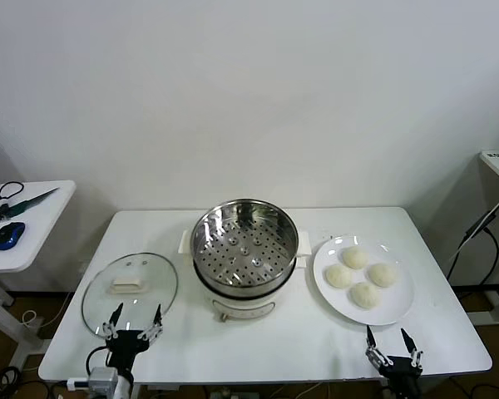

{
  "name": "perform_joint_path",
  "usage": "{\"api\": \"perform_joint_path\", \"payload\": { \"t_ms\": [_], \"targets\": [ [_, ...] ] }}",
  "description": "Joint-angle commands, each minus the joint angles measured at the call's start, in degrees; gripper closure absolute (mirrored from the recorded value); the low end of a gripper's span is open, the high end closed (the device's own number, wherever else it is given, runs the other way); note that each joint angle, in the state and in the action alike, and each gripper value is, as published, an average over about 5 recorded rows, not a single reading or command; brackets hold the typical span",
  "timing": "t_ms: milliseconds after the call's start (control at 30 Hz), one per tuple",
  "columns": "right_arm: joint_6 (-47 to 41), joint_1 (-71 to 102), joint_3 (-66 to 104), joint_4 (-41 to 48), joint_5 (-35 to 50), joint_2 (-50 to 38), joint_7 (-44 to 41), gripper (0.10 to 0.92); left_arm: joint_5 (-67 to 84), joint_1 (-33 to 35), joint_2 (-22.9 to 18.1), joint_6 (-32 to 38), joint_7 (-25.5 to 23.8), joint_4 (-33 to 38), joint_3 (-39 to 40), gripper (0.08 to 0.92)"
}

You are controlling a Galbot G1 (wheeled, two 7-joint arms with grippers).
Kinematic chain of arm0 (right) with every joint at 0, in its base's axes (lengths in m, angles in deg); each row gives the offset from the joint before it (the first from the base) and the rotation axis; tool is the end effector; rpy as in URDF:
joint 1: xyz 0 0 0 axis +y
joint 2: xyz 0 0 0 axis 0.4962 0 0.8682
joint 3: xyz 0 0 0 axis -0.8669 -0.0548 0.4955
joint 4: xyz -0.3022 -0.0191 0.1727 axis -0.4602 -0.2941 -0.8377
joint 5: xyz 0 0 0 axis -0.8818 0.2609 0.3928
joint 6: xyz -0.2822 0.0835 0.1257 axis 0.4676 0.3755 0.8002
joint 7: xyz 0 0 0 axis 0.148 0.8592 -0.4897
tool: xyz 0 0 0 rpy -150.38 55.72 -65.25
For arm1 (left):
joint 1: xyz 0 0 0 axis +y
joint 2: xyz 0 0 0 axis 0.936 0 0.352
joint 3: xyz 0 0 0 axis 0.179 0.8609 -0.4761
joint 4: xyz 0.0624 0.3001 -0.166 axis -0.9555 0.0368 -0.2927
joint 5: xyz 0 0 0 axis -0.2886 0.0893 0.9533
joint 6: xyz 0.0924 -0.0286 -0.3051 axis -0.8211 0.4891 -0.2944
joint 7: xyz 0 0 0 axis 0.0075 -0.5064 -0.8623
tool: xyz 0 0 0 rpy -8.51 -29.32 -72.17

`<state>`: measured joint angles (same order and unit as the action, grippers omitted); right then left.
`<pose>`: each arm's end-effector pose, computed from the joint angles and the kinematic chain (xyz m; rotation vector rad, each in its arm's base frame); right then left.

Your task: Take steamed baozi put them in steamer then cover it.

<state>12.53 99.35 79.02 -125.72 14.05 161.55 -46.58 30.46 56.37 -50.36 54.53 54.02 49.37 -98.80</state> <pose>0.0857 -0.0996 -0.3781 -0.0862 -2.8849 -0.0555 0.1126 0.0579 -0.3424 0.0969 -2.8372 -0.1900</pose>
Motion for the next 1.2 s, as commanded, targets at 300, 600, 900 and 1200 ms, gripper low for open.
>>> {"api": "perform_joint_path", "payload": {
  "t_ms": [300,600,900,1200],
  "targets": [
    [-14.0,-12.7,3.7,-2.0,-1.1,-8.4,-2.1,0.203,-0.1,0.0,0.6,1.2,0.0,-0.3,0.6,0.177],
    [-28.0,-35.6,-5.3,8.2,-6.2,-34.1,-14.1,0.203,0.8,-0.1,1.8,2.6,0.1,-0.3,0.5,0.177],
    [-17.9,-72.7,-45.7,23.1,-11.9,-57.4,-45.2,0.203,0.6,-0.1,1.9,4.1,0.0,-0.7,0.8,0.177],
    [-6.5,-122.0,-98.9,38.4,-12.5,-51.9,-65.5,0.203,-0.2,-0.4,1.1,4.8,-0.3,-1.2,1.2,0.177]
  ]
}}
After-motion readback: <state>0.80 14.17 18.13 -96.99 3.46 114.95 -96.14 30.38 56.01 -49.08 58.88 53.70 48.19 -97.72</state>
